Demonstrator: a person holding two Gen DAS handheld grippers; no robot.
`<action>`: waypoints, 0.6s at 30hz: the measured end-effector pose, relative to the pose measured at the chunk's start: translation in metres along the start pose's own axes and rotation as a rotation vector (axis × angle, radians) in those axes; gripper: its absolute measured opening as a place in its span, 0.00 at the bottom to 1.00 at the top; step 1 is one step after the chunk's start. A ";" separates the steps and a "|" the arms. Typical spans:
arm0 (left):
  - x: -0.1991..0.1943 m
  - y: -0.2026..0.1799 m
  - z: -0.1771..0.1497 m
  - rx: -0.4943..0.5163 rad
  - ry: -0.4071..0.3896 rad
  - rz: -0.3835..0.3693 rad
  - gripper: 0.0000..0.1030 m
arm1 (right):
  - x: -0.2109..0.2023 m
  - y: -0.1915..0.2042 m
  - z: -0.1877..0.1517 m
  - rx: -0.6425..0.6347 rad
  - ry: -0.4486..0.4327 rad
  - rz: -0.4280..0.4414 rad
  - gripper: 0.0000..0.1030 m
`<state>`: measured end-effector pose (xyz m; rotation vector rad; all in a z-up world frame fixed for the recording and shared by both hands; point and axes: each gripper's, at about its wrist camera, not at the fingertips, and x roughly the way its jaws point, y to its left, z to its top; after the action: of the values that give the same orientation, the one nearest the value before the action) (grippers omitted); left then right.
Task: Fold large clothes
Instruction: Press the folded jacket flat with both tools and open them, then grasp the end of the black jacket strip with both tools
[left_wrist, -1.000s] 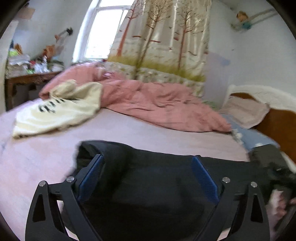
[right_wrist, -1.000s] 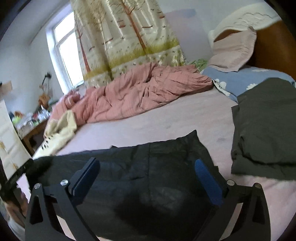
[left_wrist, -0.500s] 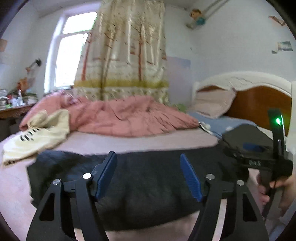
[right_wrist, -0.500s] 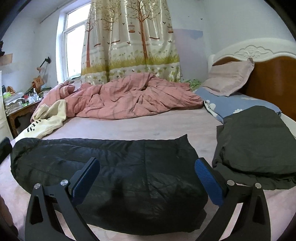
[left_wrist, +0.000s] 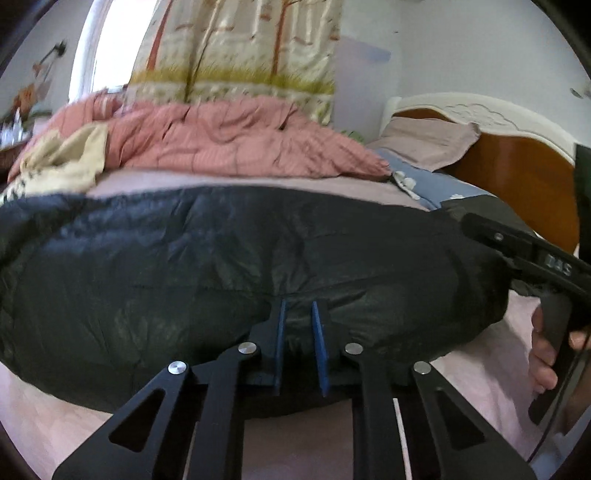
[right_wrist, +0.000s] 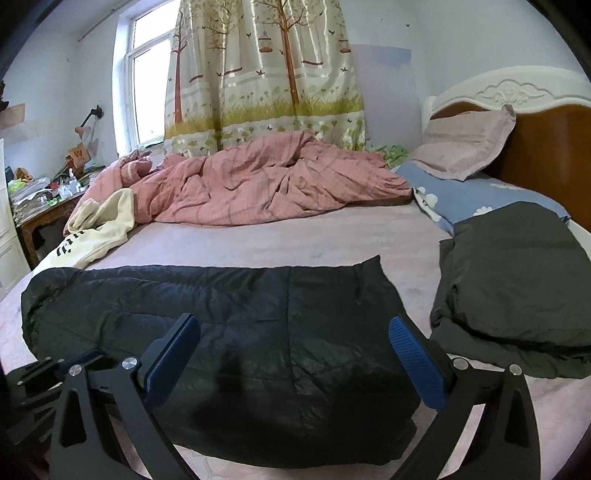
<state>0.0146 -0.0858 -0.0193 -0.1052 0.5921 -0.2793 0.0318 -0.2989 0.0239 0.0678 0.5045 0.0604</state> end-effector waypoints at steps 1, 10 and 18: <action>0.002 0.001 -0.002 -0.015 0.008 -0.001 0.15 | 0.000 0.001 -0.001 -0.006 0.004 0.003 1.00; 0.017 0.002 -0.007 -0.027 0.073 -0.001 0.15 | 0.003 0.010 -0.003 -0.027 0.025 -0.002 1.00; 0.013 -0.013 0.000 0.082 0.087 0.056 0.14 | 0.034 0.022 -0.021 -0.129 0.215 -0.027 1.00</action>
<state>0.0220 -0.1016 -0.0237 0.0023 0.6676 -0.2540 0.0504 -0.2732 -0.0095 -0.0727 0.7151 0.0744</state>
